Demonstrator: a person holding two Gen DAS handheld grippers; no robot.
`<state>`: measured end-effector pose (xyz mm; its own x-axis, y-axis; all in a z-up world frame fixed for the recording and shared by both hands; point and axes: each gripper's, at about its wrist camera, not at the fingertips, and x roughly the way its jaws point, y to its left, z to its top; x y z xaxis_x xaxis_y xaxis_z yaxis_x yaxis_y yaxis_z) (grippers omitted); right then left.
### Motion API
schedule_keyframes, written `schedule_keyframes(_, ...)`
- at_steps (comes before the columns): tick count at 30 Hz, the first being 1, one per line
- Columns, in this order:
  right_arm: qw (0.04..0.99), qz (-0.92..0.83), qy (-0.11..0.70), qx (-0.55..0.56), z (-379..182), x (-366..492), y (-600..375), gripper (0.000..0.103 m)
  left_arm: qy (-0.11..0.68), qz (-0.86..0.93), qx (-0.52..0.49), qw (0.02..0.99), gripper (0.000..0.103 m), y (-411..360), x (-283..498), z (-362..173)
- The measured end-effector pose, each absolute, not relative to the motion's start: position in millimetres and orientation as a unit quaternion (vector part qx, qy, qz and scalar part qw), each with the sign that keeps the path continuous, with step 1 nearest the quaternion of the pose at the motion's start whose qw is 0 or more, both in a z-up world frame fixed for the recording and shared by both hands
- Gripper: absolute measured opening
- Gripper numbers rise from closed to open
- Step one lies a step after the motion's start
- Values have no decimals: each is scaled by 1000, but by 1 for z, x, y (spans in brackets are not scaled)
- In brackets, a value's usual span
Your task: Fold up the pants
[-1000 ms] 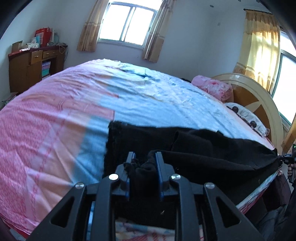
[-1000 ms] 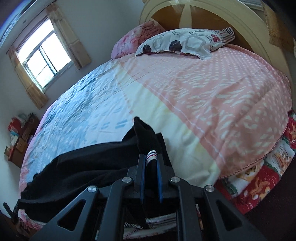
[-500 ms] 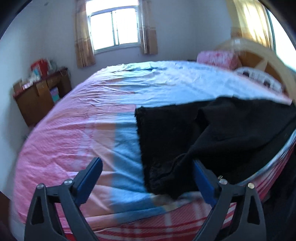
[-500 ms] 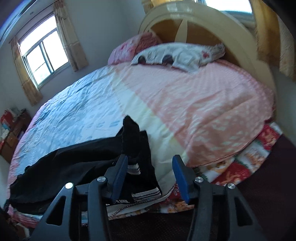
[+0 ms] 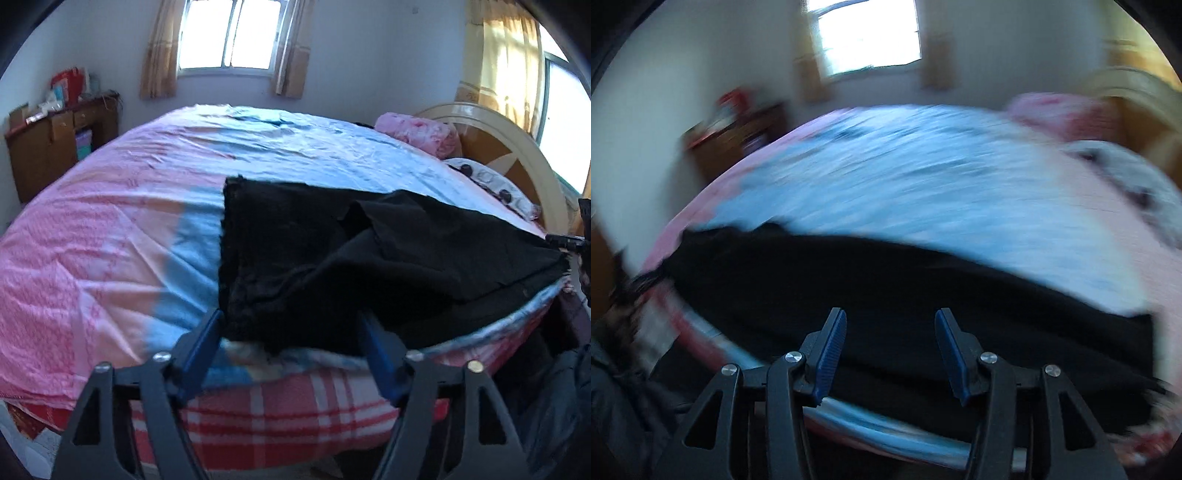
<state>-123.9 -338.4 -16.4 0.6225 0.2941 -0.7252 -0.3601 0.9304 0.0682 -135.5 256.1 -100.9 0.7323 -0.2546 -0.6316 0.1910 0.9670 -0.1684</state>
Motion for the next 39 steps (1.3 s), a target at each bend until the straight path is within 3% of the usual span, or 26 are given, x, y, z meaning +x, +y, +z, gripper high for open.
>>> schedule_keyframes(5, 859, 277, 408, -135, -65, -108, -223, 52, 346, -133, -48, 928, 44, 248, -121, -100)
schedule_keyframes(13, 828, 306, 379, -278, -103, -113, -134, 52, 322, -134, -9, 937, 38, 246, -116, -86)
schedule_keyframes(15, 819, 313, 383, -291, -111, -115, -127, 42, 313, -134, -1, 940, 38, 246, -115, -82)
schedule_keyframes(17, 810, 309, 392, -308, -119, -114, -121, 25, 306, -141, 5, 941, 38, 246, -111, -79)
schedule_keyframes(21, 809, 301, 402, -305, -119, -105, -119, 7, 295, -152, 21, 943, 37, 247, -108, -74)
schedule_keyframes(23, 815, 302, 405, -283, -109, -101, -121, 3, 288, -160, 23, 944, 36, 248, -110, -68)
schedule_keyframes(29, 811, 340, 404, -252, -78, -119, -129, 3, 283, -174, 19, 943, 36, 261, -128, -69)
schedule_keyframes(36, 775, 353, 442, -282, -124, -129, -120, 3, 325, -168, 8, 931, 38, 262, -133, -109)
schedule_keyframes(39, 771, 354, 458, -265, -126, -120, -121, 4, 332, -141, 15, 933, 64, 263, -127, -109)
